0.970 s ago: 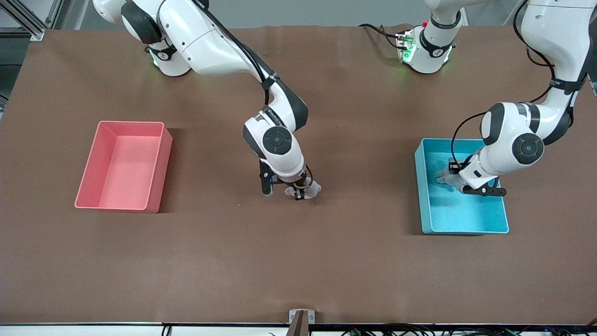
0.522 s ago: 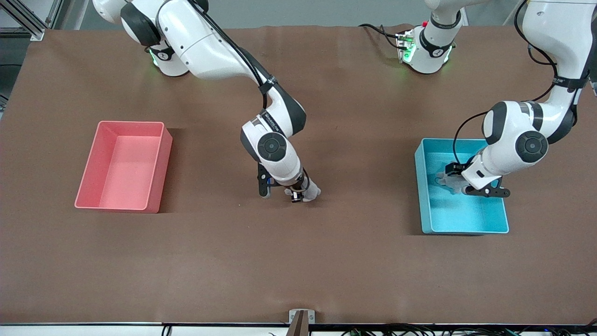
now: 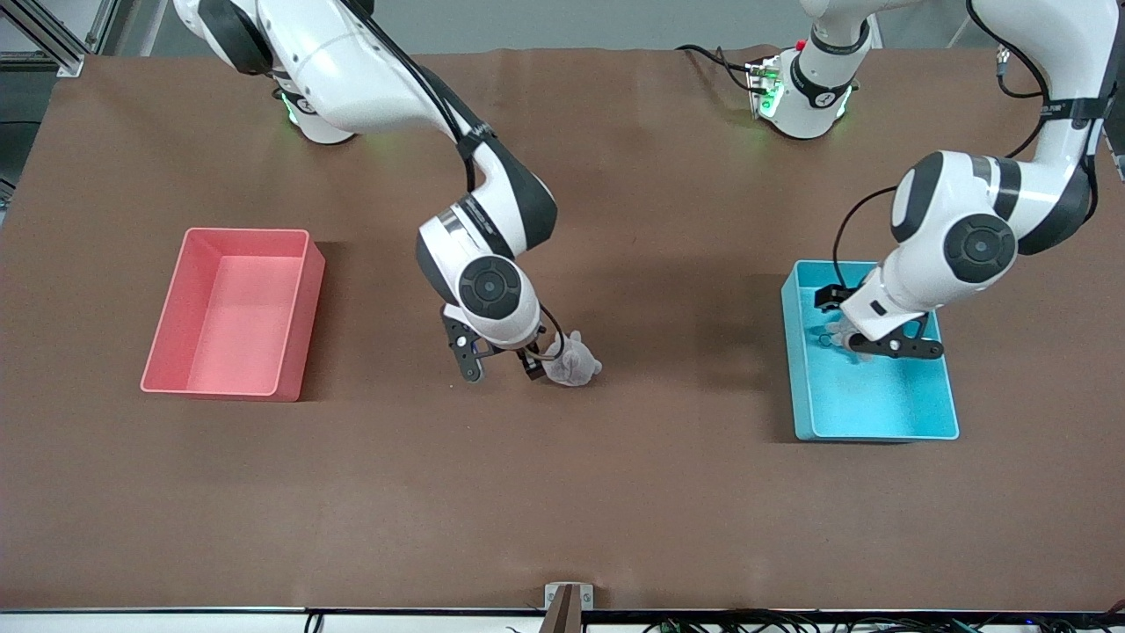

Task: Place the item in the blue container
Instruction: 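Open the left gripper in the blue box while the right gripper lowers toy, then raise the right gripper away while the left gripper reaches the second toy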

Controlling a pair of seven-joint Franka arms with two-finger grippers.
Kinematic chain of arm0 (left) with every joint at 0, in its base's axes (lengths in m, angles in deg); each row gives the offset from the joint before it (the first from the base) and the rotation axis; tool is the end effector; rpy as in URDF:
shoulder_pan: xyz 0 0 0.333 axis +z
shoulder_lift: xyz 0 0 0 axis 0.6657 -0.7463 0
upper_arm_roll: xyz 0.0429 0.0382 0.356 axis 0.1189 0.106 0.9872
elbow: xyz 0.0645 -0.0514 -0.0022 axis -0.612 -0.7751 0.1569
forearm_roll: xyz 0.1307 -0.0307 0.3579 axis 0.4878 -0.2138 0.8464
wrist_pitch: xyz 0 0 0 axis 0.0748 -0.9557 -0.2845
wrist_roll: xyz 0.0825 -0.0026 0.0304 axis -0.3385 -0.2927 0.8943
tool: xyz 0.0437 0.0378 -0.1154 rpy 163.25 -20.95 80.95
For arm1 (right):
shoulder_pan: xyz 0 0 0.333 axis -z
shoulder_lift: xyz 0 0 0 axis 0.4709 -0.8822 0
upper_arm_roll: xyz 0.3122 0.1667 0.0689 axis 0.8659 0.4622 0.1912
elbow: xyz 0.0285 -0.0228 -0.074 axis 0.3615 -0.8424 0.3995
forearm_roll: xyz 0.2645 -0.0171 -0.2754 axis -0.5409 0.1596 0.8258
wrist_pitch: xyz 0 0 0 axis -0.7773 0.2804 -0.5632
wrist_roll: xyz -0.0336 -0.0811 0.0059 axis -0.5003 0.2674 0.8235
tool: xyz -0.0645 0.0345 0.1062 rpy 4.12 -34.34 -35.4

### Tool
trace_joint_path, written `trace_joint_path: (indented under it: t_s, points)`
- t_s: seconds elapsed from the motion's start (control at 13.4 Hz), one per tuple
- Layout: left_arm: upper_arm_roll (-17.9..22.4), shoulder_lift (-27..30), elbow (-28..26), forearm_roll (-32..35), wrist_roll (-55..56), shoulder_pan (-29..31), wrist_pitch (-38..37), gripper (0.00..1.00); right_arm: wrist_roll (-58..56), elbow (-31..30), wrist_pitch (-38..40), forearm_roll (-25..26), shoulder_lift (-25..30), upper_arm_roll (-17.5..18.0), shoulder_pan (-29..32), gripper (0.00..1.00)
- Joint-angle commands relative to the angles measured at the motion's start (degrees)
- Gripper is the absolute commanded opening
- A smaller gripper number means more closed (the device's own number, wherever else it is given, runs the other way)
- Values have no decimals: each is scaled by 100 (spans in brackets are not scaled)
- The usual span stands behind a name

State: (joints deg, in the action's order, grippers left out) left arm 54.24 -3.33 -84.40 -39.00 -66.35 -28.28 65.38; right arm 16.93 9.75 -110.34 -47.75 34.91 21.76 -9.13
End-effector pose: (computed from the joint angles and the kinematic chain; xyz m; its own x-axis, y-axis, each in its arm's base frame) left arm 0.5595 -0.0986 0.3799 0.9781 -0.1216 -0.1692 -0.1375 -0.9868 -0.0856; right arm 0.6121 0.4514 0.3423 0.4923 -0.8686 -0.0564 -0.8597 -0.4954 0.1243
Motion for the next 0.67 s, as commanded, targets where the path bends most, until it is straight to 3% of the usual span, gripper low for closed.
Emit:
trace_joint_path:
  t_s: [0.0,0.15,0.6]
  points:
    - [-675,-112,335,47,858,9,-298,100,-1939,-515,791,233,959,76,407,100]
    - [-1107,-384,615,55,1780,-210,-289,100,-3389,-813,1144,233,1495,76,872,100]
    - [-1118,-1763,2030,117,4313,-1800,123,100,-7338,-885,2278,830,2271,76,2428,100]
